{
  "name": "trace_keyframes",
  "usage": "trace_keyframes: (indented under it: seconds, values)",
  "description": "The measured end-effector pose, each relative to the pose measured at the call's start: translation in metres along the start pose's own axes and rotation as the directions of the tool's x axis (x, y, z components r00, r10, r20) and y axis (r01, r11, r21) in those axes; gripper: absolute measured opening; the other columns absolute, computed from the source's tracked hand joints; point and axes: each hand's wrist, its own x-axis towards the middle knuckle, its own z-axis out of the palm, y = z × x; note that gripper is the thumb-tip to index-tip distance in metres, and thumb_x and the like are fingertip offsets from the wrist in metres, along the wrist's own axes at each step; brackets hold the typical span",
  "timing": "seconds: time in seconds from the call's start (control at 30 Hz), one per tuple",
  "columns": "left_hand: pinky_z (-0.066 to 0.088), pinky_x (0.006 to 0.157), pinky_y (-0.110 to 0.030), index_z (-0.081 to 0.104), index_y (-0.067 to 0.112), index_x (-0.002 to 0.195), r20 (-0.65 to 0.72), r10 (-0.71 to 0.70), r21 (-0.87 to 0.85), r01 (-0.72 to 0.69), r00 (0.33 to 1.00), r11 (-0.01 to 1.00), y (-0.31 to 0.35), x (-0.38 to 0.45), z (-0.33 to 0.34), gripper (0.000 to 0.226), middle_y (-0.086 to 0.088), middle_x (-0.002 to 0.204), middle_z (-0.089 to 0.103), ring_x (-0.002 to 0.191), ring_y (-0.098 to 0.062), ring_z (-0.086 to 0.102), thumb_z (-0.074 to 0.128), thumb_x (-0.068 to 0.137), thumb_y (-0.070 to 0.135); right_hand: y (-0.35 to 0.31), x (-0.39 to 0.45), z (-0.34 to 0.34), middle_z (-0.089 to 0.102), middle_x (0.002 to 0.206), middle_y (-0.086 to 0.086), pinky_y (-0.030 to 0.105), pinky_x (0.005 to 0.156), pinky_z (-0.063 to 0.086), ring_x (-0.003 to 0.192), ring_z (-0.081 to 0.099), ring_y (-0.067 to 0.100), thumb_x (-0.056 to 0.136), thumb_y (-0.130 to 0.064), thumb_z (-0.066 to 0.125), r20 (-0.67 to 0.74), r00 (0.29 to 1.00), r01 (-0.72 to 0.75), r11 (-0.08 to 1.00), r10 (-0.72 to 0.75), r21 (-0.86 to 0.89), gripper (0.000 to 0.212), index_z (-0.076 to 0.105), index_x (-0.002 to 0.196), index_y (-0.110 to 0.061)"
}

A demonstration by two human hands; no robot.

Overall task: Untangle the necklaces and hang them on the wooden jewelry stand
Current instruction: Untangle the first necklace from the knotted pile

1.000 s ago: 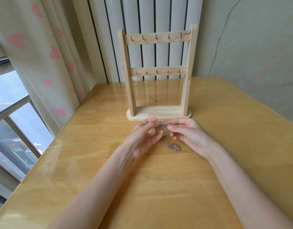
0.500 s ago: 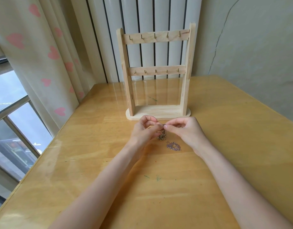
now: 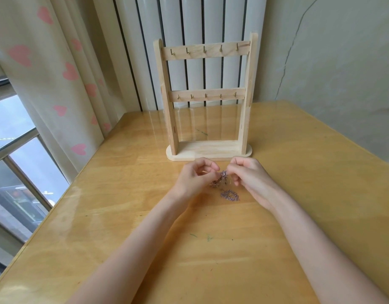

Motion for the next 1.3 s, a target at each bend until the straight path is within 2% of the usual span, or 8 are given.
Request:
trace_keyframes:
  seconds: [0.2,0.6,0.77,0.93,1.03,1.17,1.23,1.3]
  values:
    - [0.046,0.078,-0.026,0.067,0.017,0.080,0.080,-0.015,0.013,0.014,0.997,1.000,0.004,-0.003,-0.004,0.012,-0.001,0.082,0.061,0.073,-0.008,0.054,0.061,0.087,0.010,0.001,0.001,-0.002,0.034,0.060,0.001,0.026,0.055,0.028,0.060,0.035,0.014,0.081,0.004,0.044,0.054,0.999,-0.013,0.980,0.002,0.198,0.030,0.041,0.057,-0.015]
    - [0.050,0.065,-0.018,0.066,0.020,0.070,0.029,0.120,0.234,-0.123,0.992,0.964,0.003,0.005,-0.005,0.016,0.003,0.069,0.066,0.062,-0.002,0.058,0.069,0.081,0.009,0.004,0.000,0.001,0.044,0.055,-0.003,0.020,0.054,0.033,0.054,0.039,0.009,0.079,-0.004,0.057,0.024,0.997,0.082,0.993,-0.080,-0.085,0.023,0.048,0.059,-0.013]
    - [0.049,0.061,-0.015,0.064,0.014,0.073,0.067,-0.033,0.030,0.031,0.997,0.999,0.004,0.002,-0.007,0.015,0.006,0.063,0.064,0.058,0.000,0.057,0.062,0.087,0.011,0.005,0.003,0.004,0.047,0.056,-0.004,0.021,0.054,0.033,0.052,0.039,0.008,0.073,-0.005,0.066,-0.108,0.980,0.140,0.964,-0.168,-0.226,0.023,0.051,0.058,-0.014]
    - [0.052,0.068,-0.019,0.059,0.011,0.071,0.146,-0.153,-0.112,0.170,0.977,0.979,0.006,0.002,-0.003,0.021,0.004,0.063,0.059,0.058,-0.003,0.055,0.054,0.091,0.013,0.003,0.003,0.005,0.044,0.057,0.000,0.022,0.051,0.032,0.054,0.040,0.011,0.083,0.001,0.050,-0.019,1.000,0.023,0.995,-0.022,0.097,0.025,0.049,0.060,-0.011]
    - [0.051,0.072,-0.029,0.055,0.013,0.067,0.095,-0.058,0.131,0.045,0.994,0.990,0.005,0.004,0.003,0.019,-0.001,0.064,0.057,0.065,-0.015,0.055,0.057,0.086,0.009,0.004,0.002,0.005,0.040,0.059,0.001,0.024,0.048,0.027,0.055,0.037,0.012,0.085,0.002,0.045,0.089,0.995,-0.063,0.970,0.043,0.236,0.025,0.047,0.062,-0.010]
    - [0.042,0.064,-0.018,0.053,0.016,0.071,0.078,0.165,0.571,-0.180,0.983,0.801,0.001,0.004,0.011,0.012,0.003,0.066,0.057,0.065,-0.013,0.051,0.057,0.081,0.011,0.006,0.001,0.008,0.037,0.059,0.001,0.022,0.046,0.026,0.054,0.034,0.012,0.084,-0.002,0.043,0.070,0.996,-0.073,0.976,0.060,0.205,0.025,0.044,0.061,-0.011]
    - [0.042,0.063,-0.018,0.050,0.017,0.070,0.076,0.168,0.445,-0.185,0.983,0.876,0.002,0.005,0.008,0.015,0.003,0.065,0.054,0.061,-0.009,0.049,0.056,0.082,0.011,0.006,0.001,0.008,0.036,0.060,0.001,0.023,0.047,0.026,0.054,0.034,0.011,0.085,-0.003,0.043,0.068,0.996,-0.068,0.974,0.055,0.216,0.022,0.045,0.065,-0.011]
    - [0.046,0.064,-0.017,0.050,0.017,0.071,0.070,0.054,0.087,-0.060,0.996,0.994,0.009,0.004,0.002,0.019,0.001,0.067,0.053,0.060,-0.006,0.049,0.051,0.087,0.008,0.005,0.002,0.008,0.037,0.061,0.001,0.024,0.049,0.027,0.055,0.035,0.011,0.087,-0.002,0.043,0.073,0.997,-0.046,0.971,0.030,0.236,0.017,0.048,0.072,-0.009]
